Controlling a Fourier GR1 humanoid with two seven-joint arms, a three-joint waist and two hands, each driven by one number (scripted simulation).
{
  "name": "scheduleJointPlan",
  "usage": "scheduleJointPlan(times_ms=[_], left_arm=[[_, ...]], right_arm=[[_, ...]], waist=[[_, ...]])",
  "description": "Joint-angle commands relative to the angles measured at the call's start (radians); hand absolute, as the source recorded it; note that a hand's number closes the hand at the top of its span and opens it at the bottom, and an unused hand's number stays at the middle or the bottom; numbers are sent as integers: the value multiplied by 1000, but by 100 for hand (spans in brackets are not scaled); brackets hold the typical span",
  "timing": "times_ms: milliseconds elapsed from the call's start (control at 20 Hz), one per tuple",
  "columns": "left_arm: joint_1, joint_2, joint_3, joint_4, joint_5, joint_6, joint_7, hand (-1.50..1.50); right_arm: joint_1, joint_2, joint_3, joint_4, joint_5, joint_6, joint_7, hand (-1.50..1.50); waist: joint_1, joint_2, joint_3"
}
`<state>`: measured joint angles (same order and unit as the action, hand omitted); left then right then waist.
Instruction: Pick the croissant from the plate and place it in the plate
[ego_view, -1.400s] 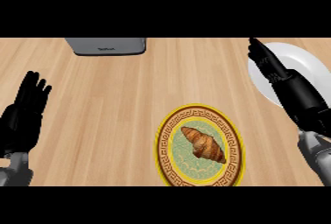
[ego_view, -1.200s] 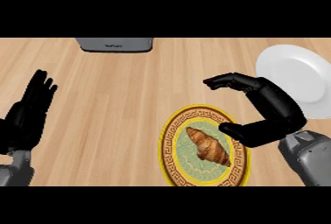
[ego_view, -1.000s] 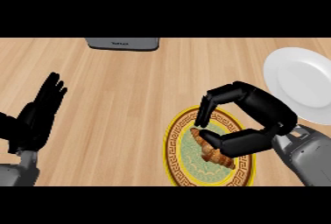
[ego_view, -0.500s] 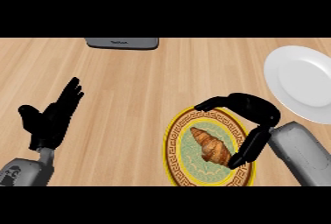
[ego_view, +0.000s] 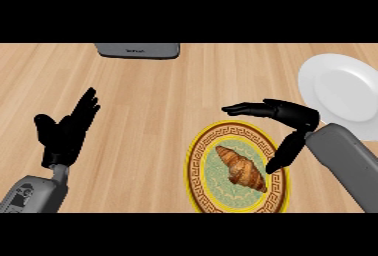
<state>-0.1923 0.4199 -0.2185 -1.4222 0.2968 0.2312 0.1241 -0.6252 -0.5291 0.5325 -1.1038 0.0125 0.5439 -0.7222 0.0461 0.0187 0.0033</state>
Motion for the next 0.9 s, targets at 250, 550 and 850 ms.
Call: scheduleJointPlan(times_ms=[250,550,850], left_arm=[[-9,12,32,7,4,-27,17,0],[-23,-8,50,58,-19,-35,2,0],[-2,-27,55,46,-58,-24,-4,0]], right_arm=[[-99,-27,180,100,193,69,-209,-150],[-177,23,232,184,324,-75,-245,-150],[-177,55,283,178,424,-118,-199,-150]], waist=[[-11,-12,-2],[-25,-14,-3],[-34,-19,-3]])
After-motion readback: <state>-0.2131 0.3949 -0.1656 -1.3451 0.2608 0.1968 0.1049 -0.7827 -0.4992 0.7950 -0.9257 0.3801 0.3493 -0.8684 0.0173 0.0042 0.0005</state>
